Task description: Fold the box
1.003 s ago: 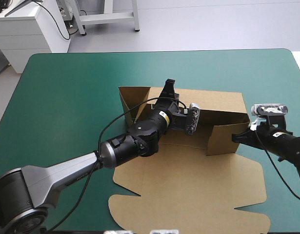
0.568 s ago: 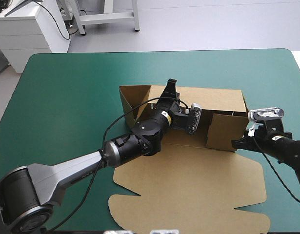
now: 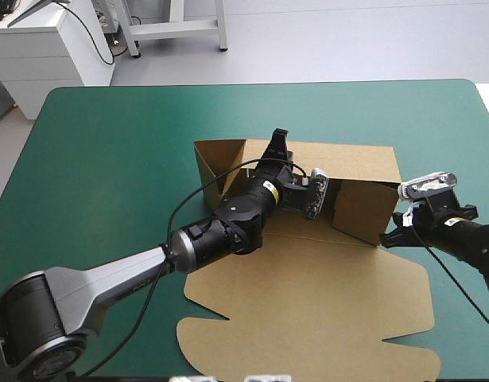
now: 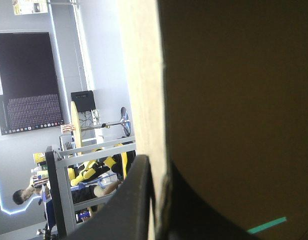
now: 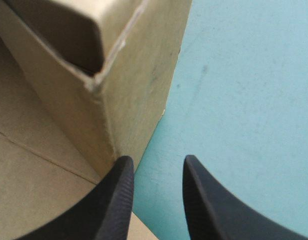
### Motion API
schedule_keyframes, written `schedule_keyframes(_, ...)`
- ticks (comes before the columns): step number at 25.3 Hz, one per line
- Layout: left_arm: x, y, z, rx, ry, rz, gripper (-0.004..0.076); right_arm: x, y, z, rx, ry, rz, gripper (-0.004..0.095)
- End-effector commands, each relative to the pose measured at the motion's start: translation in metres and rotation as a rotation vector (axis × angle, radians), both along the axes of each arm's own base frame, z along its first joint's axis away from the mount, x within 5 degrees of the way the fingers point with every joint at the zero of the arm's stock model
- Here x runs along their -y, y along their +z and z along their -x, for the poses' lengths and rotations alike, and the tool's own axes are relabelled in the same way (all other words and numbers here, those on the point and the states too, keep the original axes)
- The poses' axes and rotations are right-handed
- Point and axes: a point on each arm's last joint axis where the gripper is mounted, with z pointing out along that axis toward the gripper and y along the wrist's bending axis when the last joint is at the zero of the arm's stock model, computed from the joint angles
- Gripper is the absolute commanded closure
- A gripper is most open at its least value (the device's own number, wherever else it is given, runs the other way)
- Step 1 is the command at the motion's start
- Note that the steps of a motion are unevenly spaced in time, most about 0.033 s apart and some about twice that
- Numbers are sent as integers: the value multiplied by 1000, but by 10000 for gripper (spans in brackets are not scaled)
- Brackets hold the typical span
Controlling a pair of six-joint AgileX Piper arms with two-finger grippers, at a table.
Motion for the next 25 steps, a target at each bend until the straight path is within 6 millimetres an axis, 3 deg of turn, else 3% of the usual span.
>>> schedule_keyframes(1,-1,7,5,-35,15,52,731,3,22,-3,68,10,54,585)
schedule_keyframes(6,-1,7,5,-35,15,52,731,4,22,1,10,41,100,584)
schedule_keyframes(11,-1,7,5,-35,15,52,731,-3,25,-1,33,-3,-56,570)
schedule_keyframes(15,-1,7,5,-35,15,52,731,-3,25,-3,40,-9,-77,571)
schedule_keyframes(25,-1,9,5,-33,9,59,731,-2,3,-34,15,-41,-159,567)
